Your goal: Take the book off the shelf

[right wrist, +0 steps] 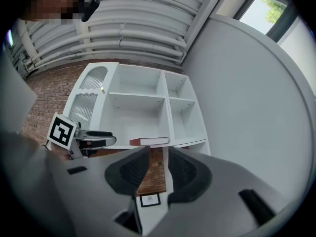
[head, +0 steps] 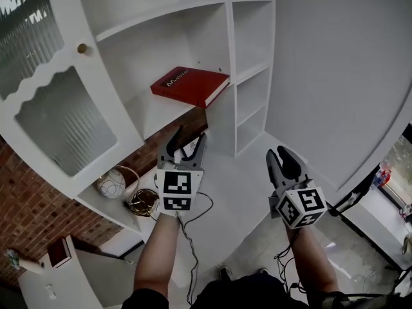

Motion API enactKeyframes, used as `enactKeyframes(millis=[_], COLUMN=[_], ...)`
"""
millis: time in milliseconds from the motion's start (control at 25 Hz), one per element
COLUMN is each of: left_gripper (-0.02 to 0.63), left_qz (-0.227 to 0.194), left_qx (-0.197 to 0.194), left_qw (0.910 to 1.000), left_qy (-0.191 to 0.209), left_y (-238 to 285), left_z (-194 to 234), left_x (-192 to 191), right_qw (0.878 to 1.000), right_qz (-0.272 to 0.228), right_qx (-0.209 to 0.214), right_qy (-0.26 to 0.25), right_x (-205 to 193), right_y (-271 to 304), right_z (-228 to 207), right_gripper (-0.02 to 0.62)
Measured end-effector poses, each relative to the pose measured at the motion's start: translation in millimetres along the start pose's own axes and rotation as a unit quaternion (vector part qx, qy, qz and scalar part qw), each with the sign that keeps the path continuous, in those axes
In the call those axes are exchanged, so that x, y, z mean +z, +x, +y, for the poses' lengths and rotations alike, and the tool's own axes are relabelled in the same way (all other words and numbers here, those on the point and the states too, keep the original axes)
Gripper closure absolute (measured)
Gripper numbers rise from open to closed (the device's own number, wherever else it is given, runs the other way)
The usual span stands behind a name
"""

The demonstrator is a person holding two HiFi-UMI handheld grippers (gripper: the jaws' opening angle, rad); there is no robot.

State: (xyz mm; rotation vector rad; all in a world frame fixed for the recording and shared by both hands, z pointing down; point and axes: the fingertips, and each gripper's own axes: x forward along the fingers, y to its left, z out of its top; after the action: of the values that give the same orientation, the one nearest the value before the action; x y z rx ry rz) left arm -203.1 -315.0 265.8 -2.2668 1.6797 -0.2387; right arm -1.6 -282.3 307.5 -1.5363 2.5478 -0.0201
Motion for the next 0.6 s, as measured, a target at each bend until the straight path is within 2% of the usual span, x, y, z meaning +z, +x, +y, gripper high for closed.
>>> enactKeyframes(millis=[80, 160, 240, 360, 400, 480, 520, 600], left_gripper=[0.396, 0.396, 0.393, 0.365, 0.36, 0.357, 0.353, 0.353], left_qz=[0.02, 0.047, 0.079, 0.116, 0.123, 0.136, 0.141, 0.146], left_qx=[0.021, 0.033, 0.041, 0.061, 0.064, 0.068, 0.071, 0.08], left_qw=[0.9933, 0.9741, 0.9424, 0.8766, 0.8584, 0.834, 0.8261, 0.8174], left_qy=[0.112, 0.219, 0.322, 0.463, 0.494, 0.53, 0.541, 0.552], left_y=[20, 43, 65, 96, 105, 122, 129, 142], left_z=[5, 4, 1, 1, 0, 1, 3, 7], left_x=[0, -4, -13, -23, -26, -34, -37, -39], right_qw=[1.0, 1.0, 1.0, 1.0, 1.0, 1.0, 1.0, 1.0], right_qz=[-0.002, -0.002, -0.002, -0.004, -0.004, -0.006, -0.007, -0.004], right_qx=[0.0, 0.003, 0.005, 0.002, 0.0, -0.001, -0.002, -0.004], right_qy=[0.006, 0.009, 0.009, 0.012, 0.015, 0.018, 0.018, 0.017], right_x=[2, 4, 7, 11, 12, 13, 14, 13], right_y=[3, 5, 4, 5, 5, 6, 6, 6], right_z=[-12, -23, -35, -56, -62, -72, -76, -84], right_gripper=[0.483, 0.483, 0.485, 0.488, 0.488, 0.489, 0.489, 0.492])
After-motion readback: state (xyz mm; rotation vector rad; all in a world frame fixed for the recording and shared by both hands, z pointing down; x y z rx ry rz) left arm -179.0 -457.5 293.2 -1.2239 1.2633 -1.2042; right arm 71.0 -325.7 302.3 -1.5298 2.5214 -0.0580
